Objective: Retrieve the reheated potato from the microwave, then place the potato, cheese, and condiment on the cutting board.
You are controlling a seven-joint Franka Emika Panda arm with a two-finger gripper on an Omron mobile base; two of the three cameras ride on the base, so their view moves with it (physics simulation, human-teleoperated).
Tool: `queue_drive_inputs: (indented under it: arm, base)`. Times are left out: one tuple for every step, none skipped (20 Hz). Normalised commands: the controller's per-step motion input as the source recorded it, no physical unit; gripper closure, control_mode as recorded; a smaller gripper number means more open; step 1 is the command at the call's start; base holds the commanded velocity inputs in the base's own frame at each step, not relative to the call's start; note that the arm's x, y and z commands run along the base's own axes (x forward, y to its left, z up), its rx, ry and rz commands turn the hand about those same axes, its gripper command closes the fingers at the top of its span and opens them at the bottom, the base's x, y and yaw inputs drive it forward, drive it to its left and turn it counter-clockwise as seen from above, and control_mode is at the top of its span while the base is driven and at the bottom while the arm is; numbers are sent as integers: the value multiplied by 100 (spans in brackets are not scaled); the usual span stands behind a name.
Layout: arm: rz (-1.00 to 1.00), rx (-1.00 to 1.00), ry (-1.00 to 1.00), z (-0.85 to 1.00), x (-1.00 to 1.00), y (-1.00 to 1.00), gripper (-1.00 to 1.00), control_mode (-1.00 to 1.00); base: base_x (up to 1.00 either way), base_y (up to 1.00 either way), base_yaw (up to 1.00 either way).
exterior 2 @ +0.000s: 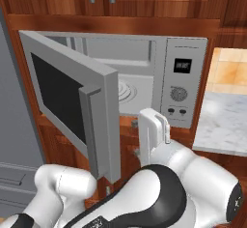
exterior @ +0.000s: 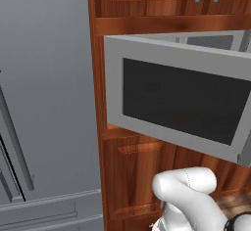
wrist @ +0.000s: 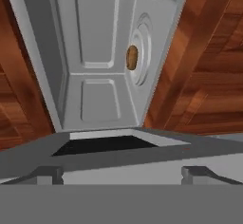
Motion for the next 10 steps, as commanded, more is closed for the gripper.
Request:
queue_drive_inputs:
  arm:
    - [0, 12, 0, -11, 69, 0, -100, -100]
    - [0, 11, 0, -14, 68, 0, -100, -100]
    - [0, 9, 0, -17, 66, 0, -100, -100]
    - [1, 9, 3, -22, 67, 0, -100, -100]
    - [7, 10, 11, -31, 70, -2, -100, -100]
    - [10, 5, 5, -32, 62, 0, -100, -100]
    - [11, 3, 1, -30, 55, 0, -100, -100]
    - [12, 3, 0, -31, 53, 8, -100, -100]
    - [13, 5, 7, -31, 68, 12, -100, -100]
    - [13, 7, 11, -30, 77, 13, -100, -100]
  base:
    - [0, 0, 0]
    - [0, 0, 0]
    - [0, 0, 0]
    - [0, 0, 0]
    - [0, 0, 0]
    - [0, 0, 0]
    - [0, 0, 0]
    - [0, 0, 0]
    - [0, 0, 0]
    - [0, 0, 0]
